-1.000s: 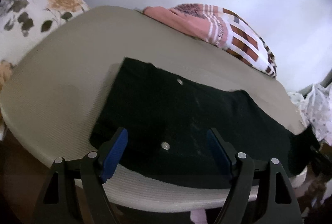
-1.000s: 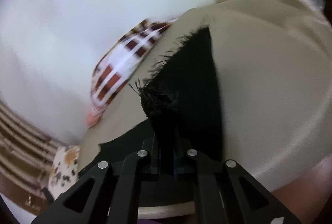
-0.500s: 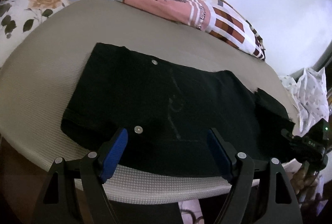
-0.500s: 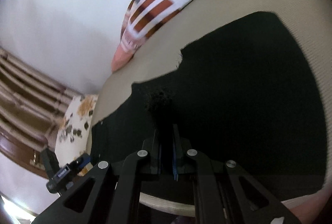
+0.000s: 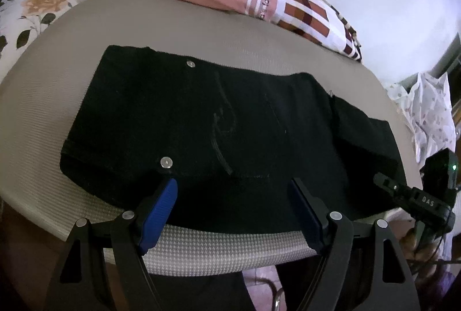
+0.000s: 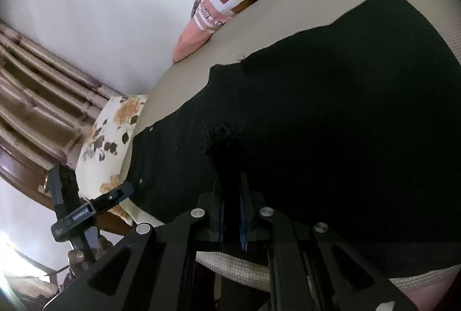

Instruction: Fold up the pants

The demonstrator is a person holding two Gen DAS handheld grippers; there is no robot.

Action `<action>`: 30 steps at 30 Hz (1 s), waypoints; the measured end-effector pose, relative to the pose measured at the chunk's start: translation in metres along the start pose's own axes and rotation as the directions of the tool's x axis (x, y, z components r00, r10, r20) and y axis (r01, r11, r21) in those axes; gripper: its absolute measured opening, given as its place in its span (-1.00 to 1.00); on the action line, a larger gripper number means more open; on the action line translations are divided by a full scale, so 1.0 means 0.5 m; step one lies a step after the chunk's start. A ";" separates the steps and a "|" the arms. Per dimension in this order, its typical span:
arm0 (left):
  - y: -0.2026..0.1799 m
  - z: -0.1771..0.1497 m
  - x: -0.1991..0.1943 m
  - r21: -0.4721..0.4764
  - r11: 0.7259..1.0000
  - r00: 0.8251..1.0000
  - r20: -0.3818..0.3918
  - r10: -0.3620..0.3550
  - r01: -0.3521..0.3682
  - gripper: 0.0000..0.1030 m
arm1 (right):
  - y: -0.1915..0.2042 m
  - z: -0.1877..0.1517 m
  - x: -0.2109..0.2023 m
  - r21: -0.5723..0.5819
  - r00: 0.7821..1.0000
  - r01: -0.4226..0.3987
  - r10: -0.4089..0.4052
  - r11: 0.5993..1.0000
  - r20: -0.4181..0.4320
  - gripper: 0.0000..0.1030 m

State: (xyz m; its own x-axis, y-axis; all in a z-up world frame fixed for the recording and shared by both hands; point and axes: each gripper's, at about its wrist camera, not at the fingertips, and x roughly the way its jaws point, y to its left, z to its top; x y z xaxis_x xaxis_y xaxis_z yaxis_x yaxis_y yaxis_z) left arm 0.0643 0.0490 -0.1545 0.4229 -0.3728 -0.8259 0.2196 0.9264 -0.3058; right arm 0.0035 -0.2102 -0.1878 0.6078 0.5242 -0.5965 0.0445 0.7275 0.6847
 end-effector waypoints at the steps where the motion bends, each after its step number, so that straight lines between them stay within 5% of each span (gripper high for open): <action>1: -0.001 -0.002 0.002 0.001 1.000 1.000 -0.005 0.000 0.000 0.53 | 0.004 0.000 0.002 -0.009 1.000 0.001 -0.001 1.000 -0.001 -0.82; 22: -0.008 -0.005 0.015 0.011 1.000 0.999 -0.035 -0.007 0.007 0.59 | 0.051 -0.021 0.037 -0.192 0.996 0.077 -0.086 0.978 -0.037 -0.80; 30: -0.006 -0.004 0.019 0.005 1.000 0.999 -0.041 -0.012 0.012 0.60 | 0.094 -0.038 0.050 -0.327 0.984 0.126 -0.159 0.937 -0.076 -0.49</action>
State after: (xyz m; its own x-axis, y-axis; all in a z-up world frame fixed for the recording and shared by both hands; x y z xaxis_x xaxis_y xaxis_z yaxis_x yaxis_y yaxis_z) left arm 0.0658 0.0427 -0.1627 0.3835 -0.3817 -0.8410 0.2296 0.9214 -0.3135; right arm 0.0058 -0.1546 -0.1784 0.5308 0.4341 -0.7279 -0.1411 0.8921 0.4292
